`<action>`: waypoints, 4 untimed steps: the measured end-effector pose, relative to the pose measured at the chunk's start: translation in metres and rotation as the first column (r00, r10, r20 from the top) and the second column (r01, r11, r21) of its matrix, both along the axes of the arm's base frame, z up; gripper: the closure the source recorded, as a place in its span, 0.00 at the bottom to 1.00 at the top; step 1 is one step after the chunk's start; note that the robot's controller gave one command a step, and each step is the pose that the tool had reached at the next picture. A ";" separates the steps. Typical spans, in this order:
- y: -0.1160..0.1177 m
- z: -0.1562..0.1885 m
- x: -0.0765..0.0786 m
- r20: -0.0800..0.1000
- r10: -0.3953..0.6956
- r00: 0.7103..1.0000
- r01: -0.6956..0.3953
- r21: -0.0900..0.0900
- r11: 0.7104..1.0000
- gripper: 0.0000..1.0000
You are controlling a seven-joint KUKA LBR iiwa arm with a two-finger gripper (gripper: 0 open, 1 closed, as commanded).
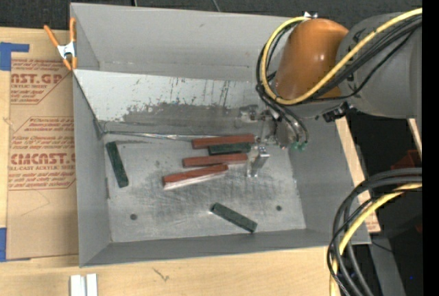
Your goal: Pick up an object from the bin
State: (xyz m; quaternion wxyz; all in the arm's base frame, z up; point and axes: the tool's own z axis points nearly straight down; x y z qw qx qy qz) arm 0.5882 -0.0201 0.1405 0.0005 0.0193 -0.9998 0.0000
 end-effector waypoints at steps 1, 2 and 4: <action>0.058 -0.064 0.003 0.009 0.218 0.976 -0.218 0.000 0.976 1.00; 0.058 -0.064 0.003 0.009 0.218 0.976 -0.218 0.000 0.976 1.00; 0.086 -0.062 -0.055 0.036 0.455 0.890 -0.455 -0.011 0.891 1.00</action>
Offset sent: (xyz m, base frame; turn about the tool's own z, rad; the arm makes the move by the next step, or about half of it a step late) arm 0.0000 0.0000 0.0000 0.0000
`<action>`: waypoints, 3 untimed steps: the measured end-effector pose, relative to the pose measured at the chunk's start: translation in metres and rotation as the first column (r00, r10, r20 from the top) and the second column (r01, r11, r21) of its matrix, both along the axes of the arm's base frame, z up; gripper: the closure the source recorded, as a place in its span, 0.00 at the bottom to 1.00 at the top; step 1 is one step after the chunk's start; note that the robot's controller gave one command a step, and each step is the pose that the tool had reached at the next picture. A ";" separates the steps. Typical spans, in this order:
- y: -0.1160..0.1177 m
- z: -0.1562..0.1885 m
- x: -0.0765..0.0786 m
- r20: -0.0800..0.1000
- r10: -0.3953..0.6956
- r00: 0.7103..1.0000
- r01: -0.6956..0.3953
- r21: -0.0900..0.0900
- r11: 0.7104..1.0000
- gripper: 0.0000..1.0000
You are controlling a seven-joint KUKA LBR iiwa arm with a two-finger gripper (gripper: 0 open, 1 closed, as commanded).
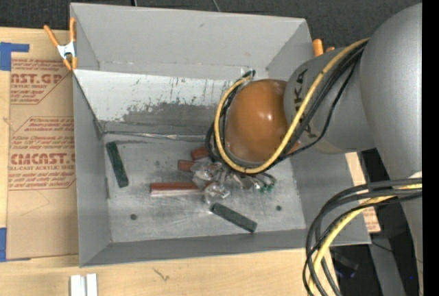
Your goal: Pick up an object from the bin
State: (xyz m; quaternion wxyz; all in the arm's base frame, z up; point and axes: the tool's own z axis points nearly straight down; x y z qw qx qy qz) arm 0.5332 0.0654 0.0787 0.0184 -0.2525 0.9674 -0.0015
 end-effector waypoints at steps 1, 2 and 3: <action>0.054 -0.003 0.050 -0.032 0.303 0.953 -0.303 -0.004 0.953 0.00; 0.053 -0.002 0.050 -0.036 0.302 0.953 -0.302 -0.006 0.953 1.00; 0.053 -0.002 0.050 -0.036 0.302 0.953 -0.302 -0.005 0.953 1.00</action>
Offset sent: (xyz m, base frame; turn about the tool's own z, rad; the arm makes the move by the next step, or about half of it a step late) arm 0.0000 0.0000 0.0000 0.0000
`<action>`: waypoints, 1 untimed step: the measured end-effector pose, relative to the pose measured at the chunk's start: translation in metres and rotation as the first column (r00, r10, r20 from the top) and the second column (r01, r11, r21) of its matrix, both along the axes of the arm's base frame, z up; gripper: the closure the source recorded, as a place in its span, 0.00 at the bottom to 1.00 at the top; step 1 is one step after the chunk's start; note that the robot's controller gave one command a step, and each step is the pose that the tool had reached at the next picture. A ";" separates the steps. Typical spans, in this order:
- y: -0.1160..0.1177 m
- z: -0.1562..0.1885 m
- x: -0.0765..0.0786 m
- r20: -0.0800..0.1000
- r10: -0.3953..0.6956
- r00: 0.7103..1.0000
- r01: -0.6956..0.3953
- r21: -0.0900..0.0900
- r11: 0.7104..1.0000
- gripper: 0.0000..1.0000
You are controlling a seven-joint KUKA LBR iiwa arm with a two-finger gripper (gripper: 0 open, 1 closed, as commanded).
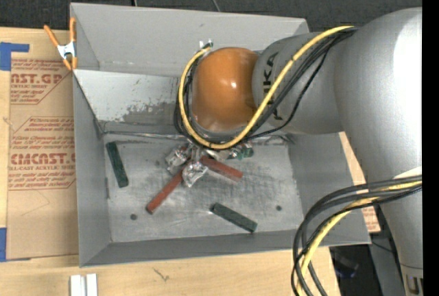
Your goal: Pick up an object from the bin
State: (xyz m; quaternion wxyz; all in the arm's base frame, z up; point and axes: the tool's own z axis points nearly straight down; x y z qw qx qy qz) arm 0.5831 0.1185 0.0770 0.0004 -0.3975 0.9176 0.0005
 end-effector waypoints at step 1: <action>0.000 0.192 -0.020 0.011 0.029 1.000 -0.029 0.001 1.000 1.00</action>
Offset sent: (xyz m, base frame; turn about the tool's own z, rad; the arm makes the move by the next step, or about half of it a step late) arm 0.0000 0.0000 0.0000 0.0000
